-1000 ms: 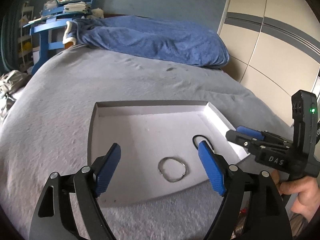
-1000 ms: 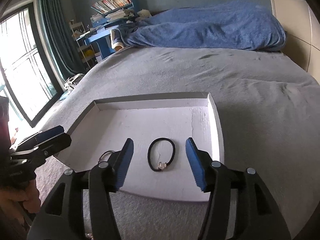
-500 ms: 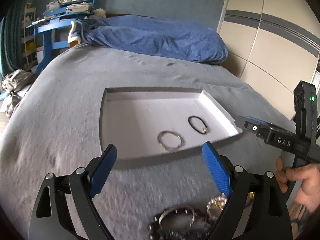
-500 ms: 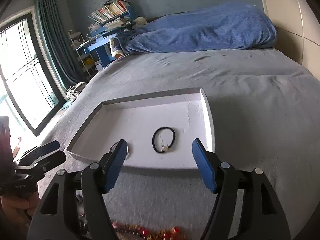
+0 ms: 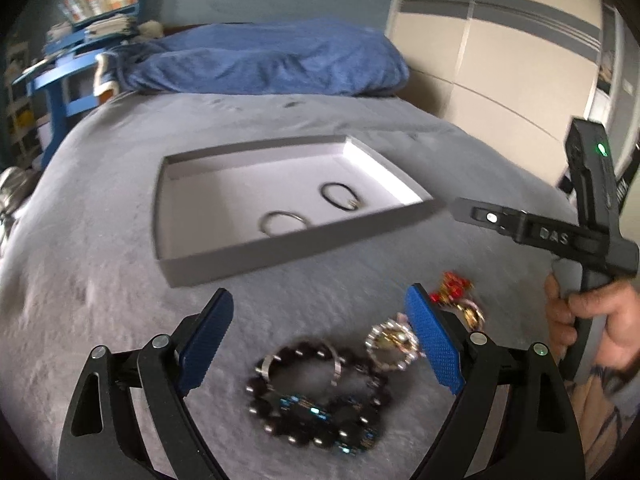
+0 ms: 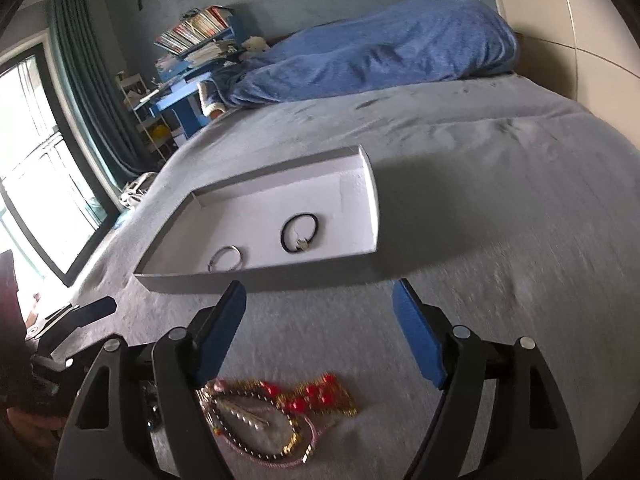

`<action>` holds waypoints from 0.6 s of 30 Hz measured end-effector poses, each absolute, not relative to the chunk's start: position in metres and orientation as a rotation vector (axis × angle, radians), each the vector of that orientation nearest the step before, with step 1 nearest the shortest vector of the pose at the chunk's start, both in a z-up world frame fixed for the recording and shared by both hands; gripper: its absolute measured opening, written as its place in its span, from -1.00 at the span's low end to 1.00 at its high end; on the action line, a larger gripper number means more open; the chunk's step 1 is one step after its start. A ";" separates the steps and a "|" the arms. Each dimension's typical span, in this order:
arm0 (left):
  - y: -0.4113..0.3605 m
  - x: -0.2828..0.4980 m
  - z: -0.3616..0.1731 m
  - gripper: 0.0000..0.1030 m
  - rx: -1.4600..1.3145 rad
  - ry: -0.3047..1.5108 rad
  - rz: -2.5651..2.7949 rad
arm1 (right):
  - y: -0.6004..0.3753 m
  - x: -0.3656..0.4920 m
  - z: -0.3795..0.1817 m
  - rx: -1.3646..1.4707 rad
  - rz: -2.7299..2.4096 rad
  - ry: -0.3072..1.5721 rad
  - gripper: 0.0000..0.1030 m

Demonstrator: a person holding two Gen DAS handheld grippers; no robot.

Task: Organize jewelry
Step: 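Grasp the pearl circle brooch with the left gripper while the right gripper returns to the pile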

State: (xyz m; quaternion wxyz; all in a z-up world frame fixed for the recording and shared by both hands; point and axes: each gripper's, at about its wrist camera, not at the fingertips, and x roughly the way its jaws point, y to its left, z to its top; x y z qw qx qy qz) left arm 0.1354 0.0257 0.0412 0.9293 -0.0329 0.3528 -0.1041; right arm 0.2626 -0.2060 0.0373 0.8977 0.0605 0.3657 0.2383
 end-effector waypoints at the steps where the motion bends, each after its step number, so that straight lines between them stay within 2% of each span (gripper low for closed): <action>1: 0.022 0.135 0.040 0.70 -0.060 0.730 -0.228 | -0.207 0.261 0.035 0.121 0.489 0.764 0.46; 6: -0.006 0.129 0.028 0.67 0.042 0.770 -0.322 | -0.214 0.255 0.028 0.137 0.469 0.780 0.49; 8: -0.013 0.130 0.022 0.57 0.083 0.786 -0.344 | -0.221 0.254 0.026 0.162 0.459 0.789 0.49; 10: -0.017 0.134 0.015 0.33 0.096 0.811 -0.355 | -0.229 0.256 0.024 0.193 0.450 0.796 0.50; 12: -0.020 0.139 0.008 0.23 0.113 0.837 -0.366 | -0.234 0.256 0.023 0.217 0.448 0.799 0.51; 18: -0.027 0.145 -0.002 0.15 0.169 0.853 -0.396 | -0.235 0.252 0.021 0.218 0.455 0.806 0.51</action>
